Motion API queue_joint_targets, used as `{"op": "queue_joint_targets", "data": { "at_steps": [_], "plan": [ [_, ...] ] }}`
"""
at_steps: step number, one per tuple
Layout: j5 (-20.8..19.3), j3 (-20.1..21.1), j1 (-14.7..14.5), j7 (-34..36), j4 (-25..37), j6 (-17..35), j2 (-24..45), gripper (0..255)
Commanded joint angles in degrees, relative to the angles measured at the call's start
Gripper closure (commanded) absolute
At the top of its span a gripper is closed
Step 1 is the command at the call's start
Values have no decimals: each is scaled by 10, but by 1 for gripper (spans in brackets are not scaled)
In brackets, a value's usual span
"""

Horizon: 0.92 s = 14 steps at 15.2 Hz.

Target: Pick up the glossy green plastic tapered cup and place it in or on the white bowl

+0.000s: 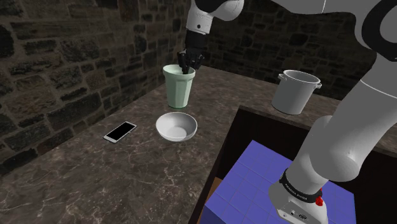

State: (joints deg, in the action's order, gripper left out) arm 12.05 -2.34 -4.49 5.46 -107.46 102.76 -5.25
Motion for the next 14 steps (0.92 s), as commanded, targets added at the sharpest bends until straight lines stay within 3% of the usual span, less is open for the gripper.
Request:
{"op": "queue_joint_targets", "data": {
  "at_steps": [1,14],
  "plan": [
    [0,2,-1,0,-20,14,-6,255],
    [8,3,-3,-19,-104,111,7,255]
  ]
}}
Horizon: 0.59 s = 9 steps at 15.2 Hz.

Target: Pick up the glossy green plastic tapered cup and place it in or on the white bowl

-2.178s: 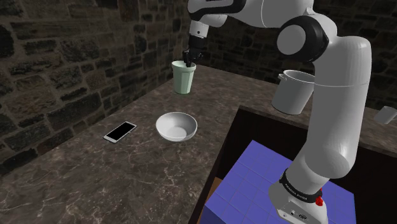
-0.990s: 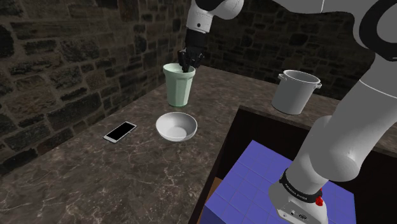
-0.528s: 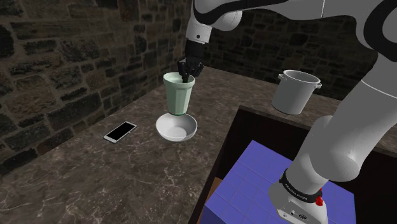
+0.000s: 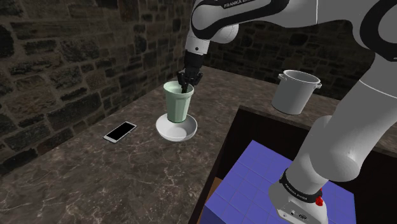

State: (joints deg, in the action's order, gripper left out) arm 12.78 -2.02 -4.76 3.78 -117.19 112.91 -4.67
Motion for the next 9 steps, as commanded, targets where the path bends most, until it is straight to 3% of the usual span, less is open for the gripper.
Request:
{"op": "queue_joint_targets", "data": {
  "at_steps": [1,9],
  "plan": [
    [2,0,0,-4,-12,16,4,255],
    [7,1,-1,-13,-39,54,15,255]
  ]
}}
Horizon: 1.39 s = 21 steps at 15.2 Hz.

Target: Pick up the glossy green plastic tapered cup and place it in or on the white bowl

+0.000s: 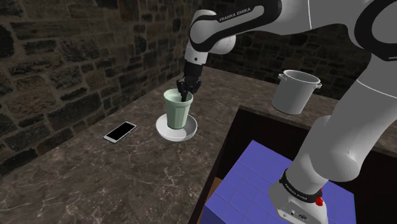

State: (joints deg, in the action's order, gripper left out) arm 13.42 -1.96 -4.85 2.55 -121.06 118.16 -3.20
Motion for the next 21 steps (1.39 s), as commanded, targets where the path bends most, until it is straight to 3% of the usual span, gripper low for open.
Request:
{"op": "queue_joint_targets", "data": {
  "at_steps": [1,4,5,10,14,21],
  "plan": [
    [0,0,0,0,0,1,0,255],
    [0,0,0,0,0,1,0,255],
    [0,0,0,0,0,1,0,0],
    [0,0,0,0,0,1,0,0],
    [-8,-7,7,4,50,-69,-19,0],
    [-8,-7,6,4,50,-69,-19,0]
  ]
}}
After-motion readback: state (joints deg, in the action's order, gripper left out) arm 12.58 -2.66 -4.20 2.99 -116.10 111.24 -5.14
